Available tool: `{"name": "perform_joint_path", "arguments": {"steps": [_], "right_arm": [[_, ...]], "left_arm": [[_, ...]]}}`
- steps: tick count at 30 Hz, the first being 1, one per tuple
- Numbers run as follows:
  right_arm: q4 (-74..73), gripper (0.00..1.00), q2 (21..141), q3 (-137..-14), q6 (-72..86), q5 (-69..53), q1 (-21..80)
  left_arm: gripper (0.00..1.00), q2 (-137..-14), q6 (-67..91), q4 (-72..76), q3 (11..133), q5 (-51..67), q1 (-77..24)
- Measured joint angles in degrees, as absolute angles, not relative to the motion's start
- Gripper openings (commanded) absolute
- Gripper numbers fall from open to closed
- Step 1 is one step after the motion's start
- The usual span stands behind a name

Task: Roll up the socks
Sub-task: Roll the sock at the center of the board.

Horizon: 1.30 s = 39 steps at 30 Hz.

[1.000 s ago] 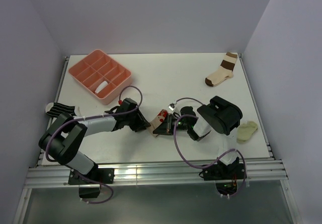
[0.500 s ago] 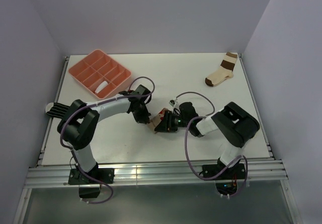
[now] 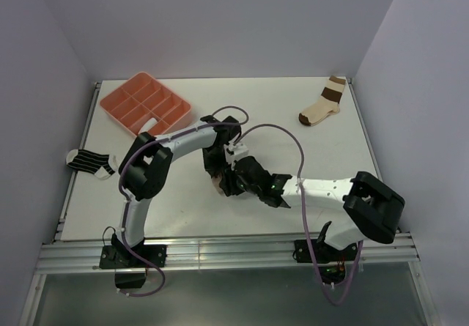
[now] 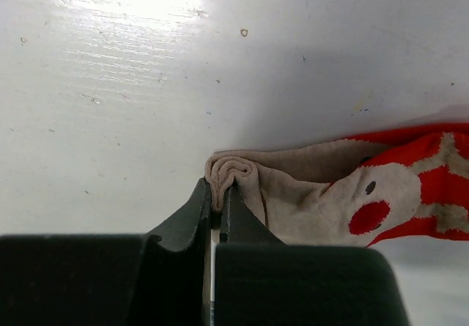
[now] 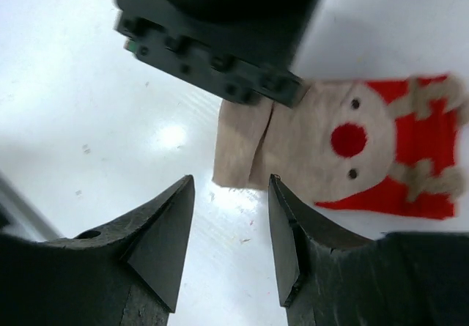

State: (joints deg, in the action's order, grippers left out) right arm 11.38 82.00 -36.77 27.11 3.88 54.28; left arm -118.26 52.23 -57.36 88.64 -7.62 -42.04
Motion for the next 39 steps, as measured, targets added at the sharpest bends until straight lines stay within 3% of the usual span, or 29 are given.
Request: {"name": "perform_joint_path", "arguments": {"steps": [8,18,20,23,24,26,33,39], "right_arm": [[6.31,0.52,90.59,-45.67,20.16,20.6,64.05],[3.18,0.43,99.92,-51.75,18.55,29.56,69.52],[2.48,0.37,101.06,-52.58,18.59,30.52,69.54],[2.26,0.2,102.52,-53.21,19.25,31.7,69.63],[2.26,0.07,102.56,-53.21,19.33,31.86,69.71],[2.2,0.0,102.56,-53.21,19.62,32.08,69.91],[7.07,0.0,99.68,-47.99,24.1,29.89,69.25],[16.1,0.0,94.11,-38.87,29.39,20.29,65.69]], "left_arm": [[0.0,-120.92,49.98,-62.37,92.27,-7.57,-42.46],[0.0,-121.01,50.04,-63.09,91.9,-6.94,-42.5],[0.0,-120.99,50.15,-62.89,91.66,-6.7,-42.46],[0.01,-120.81,50.26,-62.59,91.29,-6.33,-42.26],[0.01,-120.68,50.3,-62.43,91.13,-6.22,-42.19],[0.01,-120.25,50.61,-61.84,90.41,-6.04,-42.04],[0.02,-112.49,56.18,-53.93,79.07,-1.37,-38.5],[0.14,-106.21,62.13,-47.66,69.76,4.43,-36.18]]}}
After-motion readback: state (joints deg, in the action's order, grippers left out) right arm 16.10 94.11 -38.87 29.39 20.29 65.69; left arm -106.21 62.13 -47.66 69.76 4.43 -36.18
